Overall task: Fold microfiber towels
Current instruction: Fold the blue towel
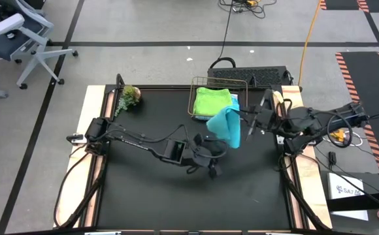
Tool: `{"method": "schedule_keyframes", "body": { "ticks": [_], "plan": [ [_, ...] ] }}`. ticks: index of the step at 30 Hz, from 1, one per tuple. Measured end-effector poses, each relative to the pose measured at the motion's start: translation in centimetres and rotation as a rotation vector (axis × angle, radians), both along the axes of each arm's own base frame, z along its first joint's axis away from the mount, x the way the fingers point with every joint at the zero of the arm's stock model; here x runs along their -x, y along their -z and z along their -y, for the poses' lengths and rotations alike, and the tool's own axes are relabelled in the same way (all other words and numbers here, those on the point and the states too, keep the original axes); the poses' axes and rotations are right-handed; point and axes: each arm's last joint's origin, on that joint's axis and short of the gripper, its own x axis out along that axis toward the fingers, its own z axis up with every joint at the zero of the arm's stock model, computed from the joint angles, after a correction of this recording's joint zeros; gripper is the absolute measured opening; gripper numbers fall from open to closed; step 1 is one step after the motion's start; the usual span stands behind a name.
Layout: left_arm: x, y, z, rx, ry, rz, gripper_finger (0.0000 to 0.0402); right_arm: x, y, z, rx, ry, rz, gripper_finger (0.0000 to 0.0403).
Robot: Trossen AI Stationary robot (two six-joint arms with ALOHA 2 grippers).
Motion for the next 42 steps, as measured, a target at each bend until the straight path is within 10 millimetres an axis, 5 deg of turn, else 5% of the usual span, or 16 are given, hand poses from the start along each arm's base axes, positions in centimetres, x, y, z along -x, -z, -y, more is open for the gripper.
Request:
{"method": "schedule_keyframes", "body": {
  "ticks": [8,14,19,27,33,42],
  "plan": [
    [0.0,-0.2,0.2,-0.146,0.058,-0.017,0.0149,0.0,0.4,-0.1,-0.016,0.016,-0.03,0.0],
    [0.6,-0.5,1.6,-0.565,0.049,-0.114,0.0151,-0.2,0.4,-0.2,-0.022,0.015,-0.019,0.0],
    [0.6,-0.3,1.8,-0.657,0.061,-0.152,0.0145,-0.2,0.3,-0.2,-0.025,0.015,-0.013,0.0],
    [-1.1,3.9,1.6,-0.214,-0.183,-0.033,0.0145,-0.2,0.4,-0.2,-0.041,0.011,-0.006,0.0],
    [-1.5,3.1,1.6,0.088,-0.455,0.243,0.0145,-0.2,0.4,-0.2,-0.043,0.007,-0.01,0.0],
    [-2.6,2.9,0.4,0.332,-0.396,0.323,0.0145,-0.1,0.4,-0.7,-0.035,-0.037,-0.011,0.0]
  ]
}}
